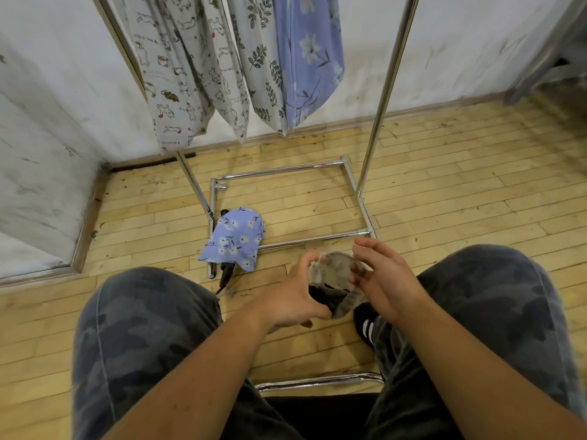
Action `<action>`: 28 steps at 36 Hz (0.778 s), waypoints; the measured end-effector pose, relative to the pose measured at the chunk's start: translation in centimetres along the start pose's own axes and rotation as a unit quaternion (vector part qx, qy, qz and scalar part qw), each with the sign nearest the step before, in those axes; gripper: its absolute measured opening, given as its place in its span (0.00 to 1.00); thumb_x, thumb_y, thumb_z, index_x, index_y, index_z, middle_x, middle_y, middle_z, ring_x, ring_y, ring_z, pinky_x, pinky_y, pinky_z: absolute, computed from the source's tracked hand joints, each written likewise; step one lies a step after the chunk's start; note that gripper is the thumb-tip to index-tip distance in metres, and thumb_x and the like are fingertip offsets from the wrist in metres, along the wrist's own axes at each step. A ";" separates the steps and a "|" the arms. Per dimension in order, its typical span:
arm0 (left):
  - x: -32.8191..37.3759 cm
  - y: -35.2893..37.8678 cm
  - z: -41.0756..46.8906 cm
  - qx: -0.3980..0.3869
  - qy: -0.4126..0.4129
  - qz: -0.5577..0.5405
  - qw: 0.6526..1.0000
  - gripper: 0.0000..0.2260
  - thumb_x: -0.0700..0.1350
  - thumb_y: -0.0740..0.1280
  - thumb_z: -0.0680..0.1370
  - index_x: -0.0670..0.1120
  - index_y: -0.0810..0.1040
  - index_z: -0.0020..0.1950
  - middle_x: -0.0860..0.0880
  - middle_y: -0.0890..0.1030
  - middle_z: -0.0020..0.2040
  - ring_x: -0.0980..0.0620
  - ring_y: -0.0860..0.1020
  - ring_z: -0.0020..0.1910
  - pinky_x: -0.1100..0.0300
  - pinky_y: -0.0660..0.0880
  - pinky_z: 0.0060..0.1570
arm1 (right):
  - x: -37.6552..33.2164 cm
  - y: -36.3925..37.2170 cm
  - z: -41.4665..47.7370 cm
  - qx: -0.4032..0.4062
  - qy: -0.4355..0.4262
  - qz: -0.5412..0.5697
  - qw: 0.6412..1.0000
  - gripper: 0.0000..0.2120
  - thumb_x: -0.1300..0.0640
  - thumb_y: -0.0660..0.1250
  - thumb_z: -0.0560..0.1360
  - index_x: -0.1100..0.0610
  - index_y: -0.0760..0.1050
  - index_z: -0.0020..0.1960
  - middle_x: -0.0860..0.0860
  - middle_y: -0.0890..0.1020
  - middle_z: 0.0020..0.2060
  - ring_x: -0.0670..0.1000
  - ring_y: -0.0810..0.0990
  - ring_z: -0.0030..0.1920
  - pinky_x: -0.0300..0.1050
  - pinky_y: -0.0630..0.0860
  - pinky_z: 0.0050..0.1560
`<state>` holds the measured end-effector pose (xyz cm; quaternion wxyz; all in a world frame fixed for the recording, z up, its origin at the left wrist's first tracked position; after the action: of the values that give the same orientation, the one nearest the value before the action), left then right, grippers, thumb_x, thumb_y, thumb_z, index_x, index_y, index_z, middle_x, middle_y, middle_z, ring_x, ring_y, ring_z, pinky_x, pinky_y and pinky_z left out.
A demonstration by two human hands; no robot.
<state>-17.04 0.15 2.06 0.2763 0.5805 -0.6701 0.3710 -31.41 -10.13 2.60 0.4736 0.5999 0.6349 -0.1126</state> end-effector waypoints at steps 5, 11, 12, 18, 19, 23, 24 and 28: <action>-0.4 -0.6 0.7 0.055 -0.014 -0.134 0.989 0.38 0.29 0.72 0.72 0.58 0.62 0.72 0.57 0.67 0.68 0.45 0.80 0.56 0.44 0.84 0.52 | 0.1 0.3 -0.1 -0.018 0.017 0.008 1.000 0.05 0.63 0.70 0.78 0.57 0.79 0.53 0.52 0.81 0.43 0.56 0.79 0.50 0.50 0.78 0.48; -0.6 -1.5 1.6 0.137 0.026 -0.131 0.982 0.30 0.37 0.78 0.72 0.54 0.66 0.66 0.54 0.73 0.67 0.50 0.84 0.56 0.50 0.83 0.56 | 0.2 1.2 -0.6 -0.078 0.015 -0.058 0.995 0.02 0.60 0.68 0.80 0.56 0.78 0.49 0.51 0.79 0.38 0.54 0.78 0.46 0.48 0.75 0.43; -0.7 -1.7 1.7 0.153 0.030 -0.109 0.982 0.27 0.38 0.78 0.72 0.52 0.67 0.63 0.52 0.75 0.65 0.52 0.85 0.51 0.52 0.84 0.53 | 0.3 1.4 -0.7 -0.097 0.014 -0.065 0.993 0.02 0.60 0.67 0.81 0.57 0.78 0.49 0.51 0.78 0.37 0.54 0.77 0.44 0.47 0.75 0.42; -0.4 -1.8 1.9 0.180 0.033 -0.006 0.983 0.22 0.48 0.78 0.73 0.46 0.65 0.52 0.48 0.73 0.47 0.55 0.70 0.39 0.70 0.69 0.34 | 0.1 3.7 -1.9 -0.177 -0.013 -0.123 0.976 0.07 0.62 0.63 0.83 0.59 0.77 0.47 0.55 0.72 0.37 0.51 0.74 0.39 0.45 0.74 0.38; -0.1 -1.7 1.9 0.159 0.017 -0.026 0.987 0.21 0.49 0.77 0.74 0.45 0.67 0.54 0.47 0.75 0.50 0.54 0.73 0.42 0.65 0.71 0.38 | 0.0 3.8 -2.0 -0.163 -0.021 -0.132 0.977 0.07 0.61 0.64 0.83 0.59 0.77 0.47 0.55 0.72 0.37 0.51 0.74 0.39 0.45 0.74 0.38; 0.4 -1.5 1.3 0.166 -0.007 0.001 0.986 0.15 0.56 0.71 0.79 0.46 0.73 0.53 0.52 0.75 0.45 0.55 0.74 0.40 0.64 0.69 0.37 | -0.2 3.2 -1.8 -0.107 -0.032 -0.124 0.986 0.07 0.58 0.65 0.82 0.60 0.78 0.48 0.55 0.72 0.37 0.53 0.72 0.41 0.47 0.72 0.37; 0.4 -1.5 1.2 0.179 0.002 0.040 0.983 0.15 0.56 0.70 0.80 0.46 0.71 0.49 0.52 0.73 0.42 0.55 0.71 0.37 0.66 0.67 0.33 | -0.3 3.2 -1.8 -0.103 -0.029 -0.120 0.987 0.07 0.57 0.65 0.82 0.60 0.79 0.49 0.54 0.72 0.36 0.53 0.71 0.40 0.47 0.72 0.36; 0.0 -1.3 1.1 0.192 0.013 0.139 0.971 0.18 0.55 0.71 0.79 0.48 0.65 0.43 0.52 0.64 0.36 0.54 0.63 0.31 0.65 0.61 0.25 | -0.7 4.2 -2.4 -0.112 -0.018 -0.122 0.986 0.10 0.56 0.64 0.83 0.60 0.80 0.50 0.55 0.71 0.34 0.53 0.71 0.36 0.47 0.71 0.37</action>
<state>-15.66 -0.88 1.67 0.1137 0.5188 -0.6572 0.5348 -29.05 -7.80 6.15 0.5322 0.4586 0.7034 -0.1087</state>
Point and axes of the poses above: each hand's wrist, its own z-axis towards the middle knuckle, its own y-axis out of the palm, x = y × z, the point moved 3 cm from there along z, towards the middle knuckle
